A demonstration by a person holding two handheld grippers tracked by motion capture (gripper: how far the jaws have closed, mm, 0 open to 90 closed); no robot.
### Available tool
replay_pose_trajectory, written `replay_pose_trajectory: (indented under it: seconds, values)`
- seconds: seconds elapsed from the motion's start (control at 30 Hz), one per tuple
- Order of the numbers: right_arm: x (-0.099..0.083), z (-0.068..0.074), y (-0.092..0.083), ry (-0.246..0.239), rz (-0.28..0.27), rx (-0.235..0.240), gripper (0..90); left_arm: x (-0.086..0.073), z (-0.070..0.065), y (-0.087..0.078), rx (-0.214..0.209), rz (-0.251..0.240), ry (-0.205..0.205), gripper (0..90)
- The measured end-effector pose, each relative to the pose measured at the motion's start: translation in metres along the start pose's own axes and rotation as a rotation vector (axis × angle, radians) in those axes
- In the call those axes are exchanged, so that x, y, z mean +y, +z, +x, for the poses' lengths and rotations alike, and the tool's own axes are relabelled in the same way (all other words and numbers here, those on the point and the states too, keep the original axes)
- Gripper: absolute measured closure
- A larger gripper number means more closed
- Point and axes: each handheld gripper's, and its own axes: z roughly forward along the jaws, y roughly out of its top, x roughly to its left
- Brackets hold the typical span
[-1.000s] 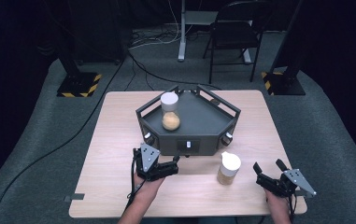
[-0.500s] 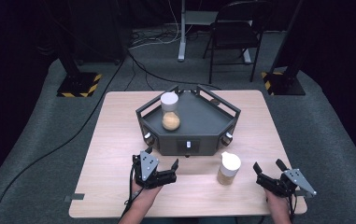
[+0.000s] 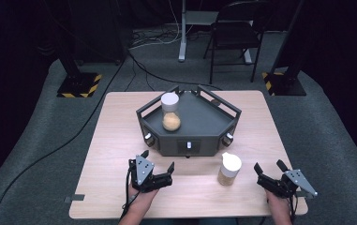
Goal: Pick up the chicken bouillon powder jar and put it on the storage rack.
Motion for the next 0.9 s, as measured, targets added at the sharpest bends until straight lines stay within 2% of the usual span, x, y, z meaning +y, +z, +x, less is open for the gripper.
replay_pose_trajectory:
  seconds: [0.27, 0.6, 0.9]
  values:
    - [0.001, 0.000, 0.000, 0.002, 0.003, -0.001, 0.0, -0.010, 0.006, -0.005, 0.015, -0.013, 0.010, 1.4]
    - [0.001, 0.000, 0.001, 0.002, 0.007, -0.001, 0.1, -0.030, 0.015, -0.008, 0.033, 0.007, 0.005, 1.4]
    - [0.002, 0.001, 0.001, 0.002, 0.010, -0.003, 0.2, -0.044, 0.022, -0.007, 0.052, 0.021, -0.022, 1.4]
